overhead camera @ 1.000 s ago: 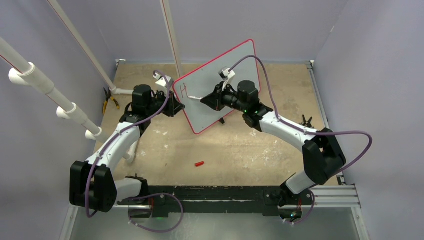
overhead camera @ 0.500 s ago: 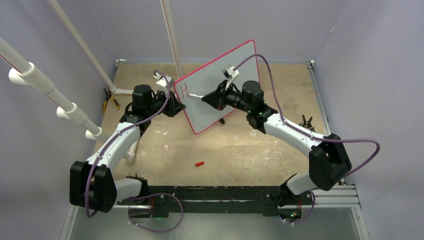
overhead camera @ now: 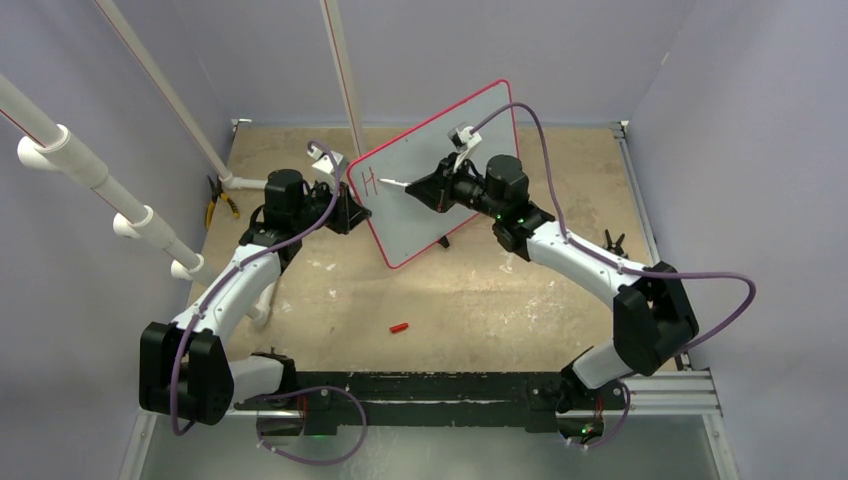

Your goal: Write a sentence on the whiteboard

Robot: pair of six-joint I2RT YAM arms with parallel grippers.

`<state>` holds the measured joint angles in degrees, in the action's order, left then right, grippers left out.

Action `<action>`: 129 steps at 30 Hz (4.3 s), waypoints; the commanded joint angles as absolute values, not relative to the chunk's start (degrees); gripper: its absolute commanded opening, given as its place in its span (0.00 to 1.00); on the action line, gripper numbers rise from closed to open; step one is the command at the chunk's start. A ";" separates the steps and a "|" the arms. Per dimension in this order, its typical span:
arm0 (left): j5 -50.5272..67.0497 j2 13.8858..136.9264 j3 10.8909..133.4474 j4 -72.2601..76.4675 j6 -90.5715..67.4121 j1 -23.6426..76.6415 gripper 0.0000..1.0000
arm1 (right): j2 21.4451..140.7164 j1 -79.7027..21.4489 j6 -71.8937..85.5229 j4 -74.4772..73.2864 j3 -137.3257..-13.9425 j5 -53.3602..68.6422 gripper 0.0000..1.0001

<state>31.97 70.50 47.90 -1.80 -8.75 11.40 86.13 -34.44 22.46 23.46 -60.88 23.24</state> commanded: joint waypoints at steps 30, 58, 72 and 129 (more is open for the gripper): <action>31.64 69.97 49.40 0.10 -6.77 11.25 0.00 | 89.69 -32.61 20.14 26.02 -65.13 24.96 0.00; 31.68 70.46 49.42 0.09 -6.86 11.25 0.00 | 89.13 -32.58 16.26 18.86 -63.10 23.77 0.00; 31.82 70.27 49.42 0.09 -6.89 11.25 0.00 | 87.86 -32.58 17.23 17.93 -64.89 20.73 0.00; 32.03 70.14 49.31 0.26 -7.12 11.27 0.00 | 86.79 -32.55 17.51 18.95 -62.48 19.08 0.00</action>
